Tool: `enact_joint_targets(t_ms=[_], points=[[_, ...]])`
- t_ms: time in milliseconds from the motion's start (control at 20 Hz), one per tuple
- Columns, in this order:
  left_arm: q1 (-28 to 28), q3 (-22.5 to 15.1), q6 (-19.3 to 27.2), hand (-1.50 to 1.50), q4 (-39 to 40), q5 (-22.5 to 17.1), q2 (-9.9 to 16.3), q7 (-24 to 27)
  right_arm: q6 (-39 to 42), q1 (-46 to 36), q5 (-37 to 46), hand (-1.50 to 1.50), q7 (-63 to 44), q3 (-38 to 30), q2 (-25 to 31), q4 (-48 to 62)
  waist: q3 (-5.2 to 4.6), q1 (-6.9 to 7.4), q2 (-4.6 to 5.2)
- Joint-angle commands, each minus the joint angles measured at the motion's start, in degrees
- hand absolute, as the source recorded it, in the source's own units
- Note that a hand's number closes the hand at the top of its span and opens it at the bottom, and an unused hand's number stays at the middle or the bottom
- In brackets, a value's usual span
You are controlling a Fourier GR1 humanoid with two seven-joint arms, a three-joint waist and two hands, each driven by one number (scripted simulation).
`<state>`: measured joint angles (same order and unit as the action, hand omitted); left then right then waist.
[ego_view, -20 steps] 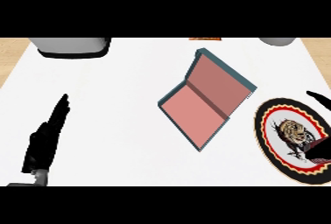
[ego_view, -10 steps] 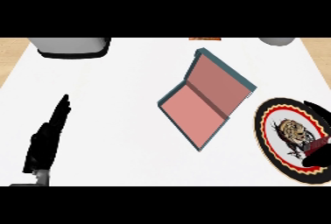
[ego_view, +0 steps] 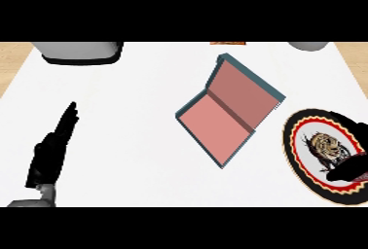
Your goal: Pick the cupcake from the plate and place it in the cardboard box
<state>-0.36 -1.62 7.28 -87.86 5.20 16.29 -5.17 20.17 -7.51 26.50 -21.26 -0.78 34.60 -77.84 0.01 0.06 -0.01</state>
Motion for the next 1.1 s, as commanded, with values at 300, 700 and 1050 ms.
enact_joint_targets(t_ms=[300, 700, 1050], points=[[4.76, 1.71, -2.28, 0.00, -6.12, 2.74, -2.20, -1.21, 1.22, -1.32, 5.29, -1.50, 4.69, -3.83, -3.25, 4.63, 0.00, 0.12, -0.02], [0.97, 3.24, -3.17, 0.00, -1.45, 4.79, -4.51, 0.32, 1.01, -1.54, 9.63, -1.50, 7.35, -4.58, -5.41, 7.68, 0.00, 0.01, 0.01], [0.74, 2.80, -2.89, 0.00, -0.38, 6.12, -5.86, 0.57, -0.60, -2.74, 10.35, 1.50, 9.21, -4.75, -8.59, 12.99, 0.01, 0.13, 0.05]])
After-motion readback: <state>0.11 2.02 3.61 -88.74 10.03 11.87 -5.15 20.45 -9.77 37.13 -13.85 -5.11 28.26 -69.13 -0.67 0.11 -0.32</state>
